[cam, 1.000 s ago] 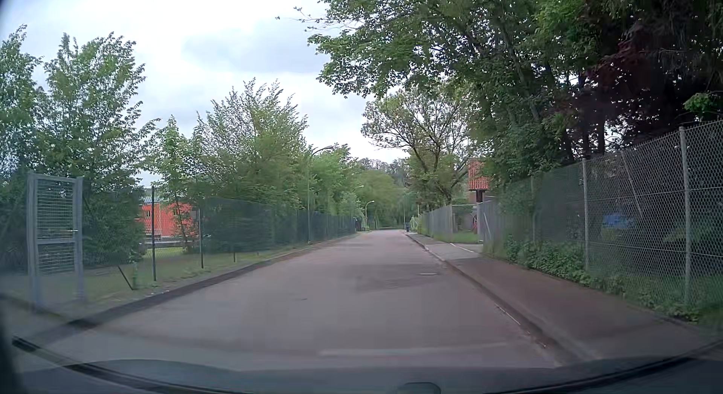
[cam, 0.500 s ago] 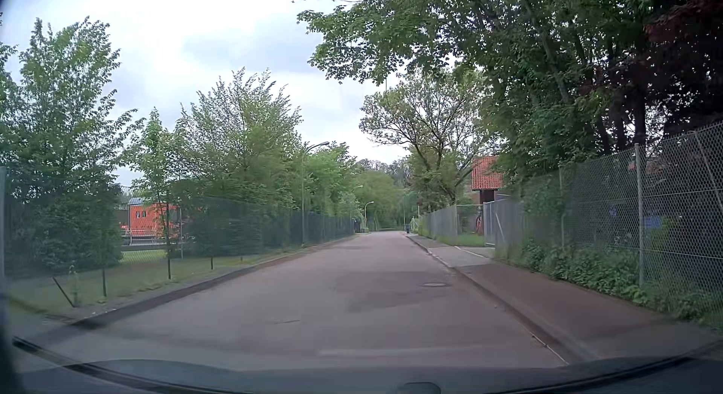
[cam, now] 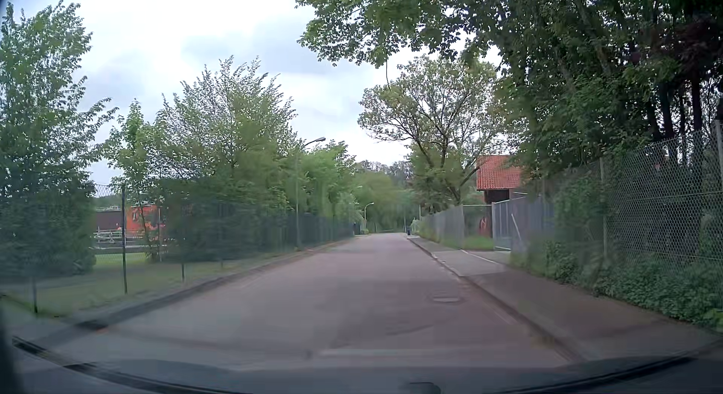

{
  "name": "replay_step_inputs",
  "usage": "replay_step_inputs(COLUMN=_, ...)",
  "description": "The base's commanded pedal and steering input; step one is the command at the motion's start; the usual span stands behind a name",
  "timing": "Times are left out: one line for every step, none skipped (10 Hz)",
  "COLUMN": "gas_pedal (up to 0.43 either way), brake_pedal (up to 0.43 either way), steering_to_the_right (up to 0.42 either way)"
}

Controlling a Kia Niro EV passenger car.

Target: Follow the waypoints while adhering to traffic rules and regulations

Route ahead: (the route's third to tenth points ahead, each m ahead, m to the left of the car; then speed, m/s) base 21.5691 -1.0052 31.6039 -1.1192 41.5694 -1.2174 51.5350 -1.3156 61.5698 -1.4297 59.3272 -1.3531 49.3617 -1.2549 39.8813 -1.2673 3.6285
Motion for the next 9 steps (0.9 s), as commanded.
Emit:
replay_step_inputs(gas_pedal=0.059, brake_pedal=0.000, steering_to_the_right=-0.010)
replay_step_inputs(gas_pedal=0.067, brake_pedal=0.000, steering_to_the_right=-0.010)
replay_step_inputs(gas_pedal=0.067, brake_pedal=0.000, steering_to_the_right=-0.008)
replay_step_inputs(gas_pedal=0.087, brake_pedal=0.000, steering_to_the_right=-0.004)
replay_step_inputs(gas_pedal=0.130, brake_pedal=0.000, steering_to_the_right=-0.004)
replay_step_inputs(gas_pedal=0.157, brake_pedal=0.000, steering_to_the_right=-0.004)
replay_step_inputs(gas_pedal=0.209, brake_pedal=0.000, steering_to_the_right=-0.004)
replay_step_inputs(gas_pedal=0.220, brake_pedal=0.000, steering_to_the_right=-0.004)
replay_step_inputs(gas_pedal=0.220, brake_pedal=0.000, steering_to_the_right=-0.004)
